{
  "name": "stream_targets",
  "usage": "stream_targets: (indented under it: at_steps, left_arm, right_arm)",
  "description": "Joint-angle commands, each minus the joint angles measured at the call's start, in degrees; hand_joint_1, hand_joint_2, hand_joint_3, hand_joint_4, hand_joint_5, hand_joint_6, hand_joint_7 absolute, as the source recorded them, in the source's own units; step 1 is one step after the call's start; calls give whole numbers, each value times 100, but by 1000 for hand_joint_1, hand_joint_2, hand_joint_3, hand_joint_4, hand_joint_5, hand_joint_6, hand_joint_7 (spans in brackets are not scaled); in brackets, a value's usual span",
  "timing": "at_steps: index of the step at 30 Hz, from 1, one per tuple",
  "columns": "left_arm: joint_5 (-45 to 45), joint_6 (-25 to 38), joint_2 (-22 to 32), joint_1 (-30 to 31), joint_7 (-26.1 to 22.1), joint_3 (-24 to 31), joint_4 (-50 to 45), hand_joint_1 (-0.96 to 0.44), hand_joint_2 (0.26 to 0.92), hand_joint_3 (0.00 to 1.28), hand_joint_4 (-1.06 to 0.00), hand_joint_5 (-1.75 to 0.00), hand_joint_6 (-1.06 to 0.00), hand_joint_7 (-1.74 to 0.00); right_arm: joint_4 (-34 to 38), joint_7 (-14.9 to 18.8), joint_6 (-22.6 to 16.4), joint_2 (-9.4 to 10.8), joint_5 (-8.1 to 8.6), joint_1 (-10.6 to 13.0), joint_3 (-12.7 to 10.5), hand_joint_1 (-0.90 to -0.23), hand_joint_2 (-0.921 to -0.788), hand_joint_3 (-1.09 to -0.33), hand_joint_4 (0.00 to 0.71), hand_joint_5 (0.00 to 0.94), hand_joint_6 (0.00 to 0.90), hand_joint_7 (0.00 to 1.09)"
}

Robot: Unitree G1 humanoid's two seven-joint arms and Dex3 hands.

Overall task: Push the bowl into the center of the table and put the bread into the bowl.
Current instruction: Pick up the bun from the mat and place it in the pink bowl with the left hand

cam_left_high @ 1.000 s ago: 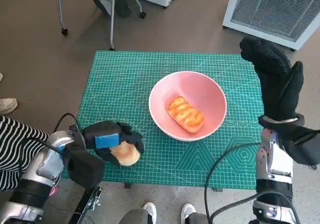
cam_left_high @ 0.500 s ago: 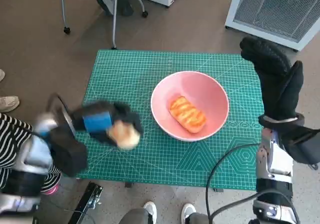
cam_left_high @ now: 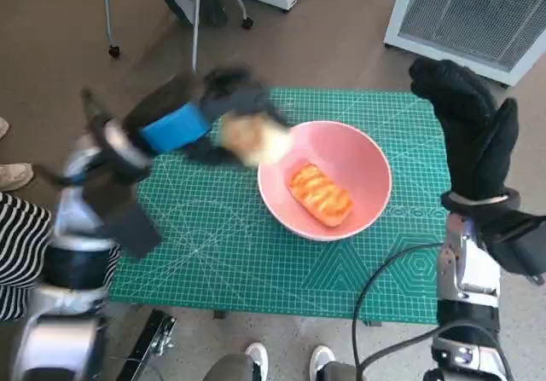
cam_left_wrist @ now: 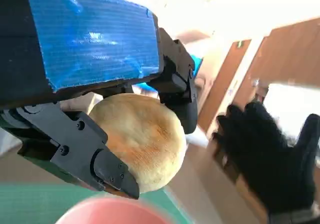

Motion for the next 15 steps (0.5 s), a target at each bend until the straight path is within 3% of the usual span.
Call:
stream_targets:
  at_steps: [1, 15]
  left_arm:
    - [479, 42, -195, -464, 155, -354, 694, 2, 884, 39, -799, -1050, -737, -1051]
    - [862, 124, -826, -1383, -85, -1028, 2811, 2, 915, 18, -783, -1088, -667, -1102]
  right_arm:
    - [75, 22, 11, -33, -30, 79, 4, -694, -921, -699, 142, 1, 41, 418]
    - [7, 58, -19, -118, 19, 176, -49, -686, -921, -700, 142, 1, 38, 417]
